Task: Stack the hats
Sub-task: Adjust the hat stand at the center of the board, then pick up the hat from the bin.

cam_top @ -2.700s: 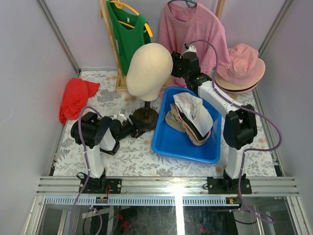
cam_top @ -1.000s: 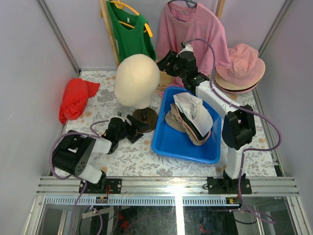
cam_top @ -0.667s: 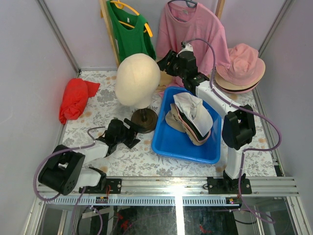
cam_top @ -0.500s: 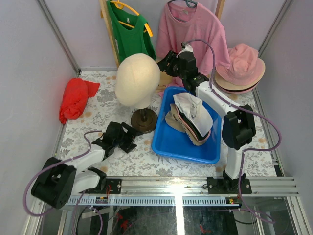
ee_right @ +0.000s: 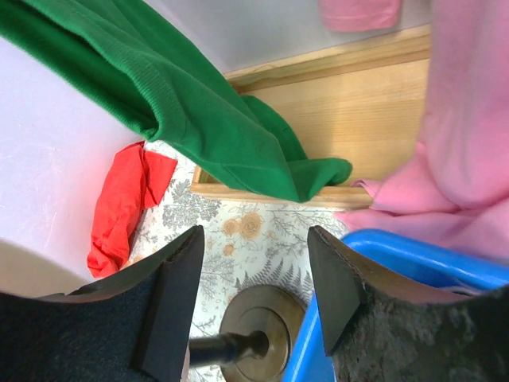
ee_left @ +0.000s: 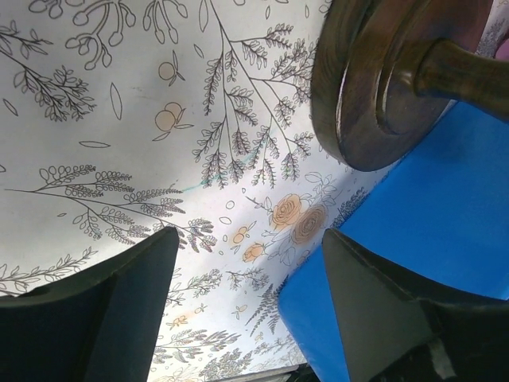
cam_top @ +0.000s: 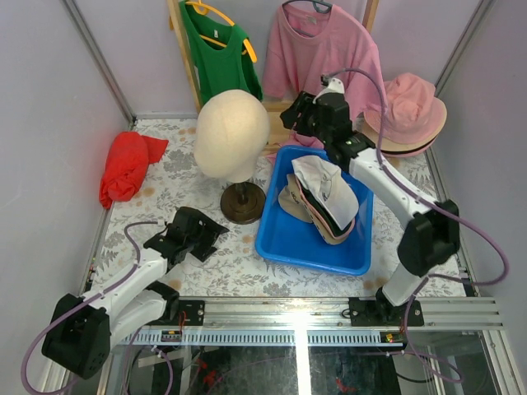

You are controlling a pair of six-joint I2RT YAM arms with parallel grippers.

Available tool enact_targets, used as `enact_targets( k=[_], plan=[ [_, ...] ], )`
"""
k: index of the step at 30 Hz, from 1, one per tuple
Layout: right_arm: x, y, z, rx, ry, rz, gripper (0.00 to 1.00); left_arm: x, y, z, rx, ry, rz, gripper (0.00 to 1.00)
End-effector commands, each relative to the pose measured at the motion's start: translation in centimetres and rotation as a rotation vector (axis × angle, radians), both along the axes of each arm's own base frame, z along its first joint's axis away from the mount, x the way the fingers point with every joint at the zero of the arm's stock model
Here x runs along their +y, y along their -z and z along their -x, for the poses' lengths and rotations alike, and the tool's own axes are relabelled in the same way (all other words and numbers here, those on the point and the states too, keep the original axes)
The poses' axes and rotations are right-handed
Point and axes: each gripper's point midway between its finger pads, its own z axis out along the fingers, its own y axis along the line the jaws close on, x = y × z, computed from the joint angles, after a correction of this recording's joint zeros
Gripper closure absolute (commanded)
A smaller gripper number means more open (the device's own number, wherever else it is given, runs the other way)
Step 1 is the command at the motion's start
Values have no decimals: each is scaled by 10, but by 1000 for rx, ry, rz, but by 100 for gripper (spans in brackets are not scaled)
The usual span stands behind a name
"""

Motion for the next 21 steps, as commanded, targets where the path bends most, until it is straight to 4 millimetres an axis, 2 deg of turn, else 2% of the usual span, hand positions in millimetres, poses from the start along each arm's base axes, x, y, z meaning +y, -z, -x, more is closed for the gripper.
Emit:
enact_targets(
  k=[1,4,8,11,16,21],
  plan=[
    [-30,-34,34,-72,42,60,38,3,-12,-4,-42,0,-19,30],
    [-45,-26,57,-39,44,95,38,0,-23,-6,-86,6,7,36],
    [-62,-12,89,-5,42,116,38,-3,-34,-8,-132,36,21,36],
    [-68,7,108,36,25,122,38,-6,-41,-9,-164,56,36,36],
    [-71,37,134,115,4,94,37,-12,-47,-11,-196,81,62,36],
    [-76,63,150,169,3,78,37,-15,-51,-12,-208,105,59,36]
  ],
)
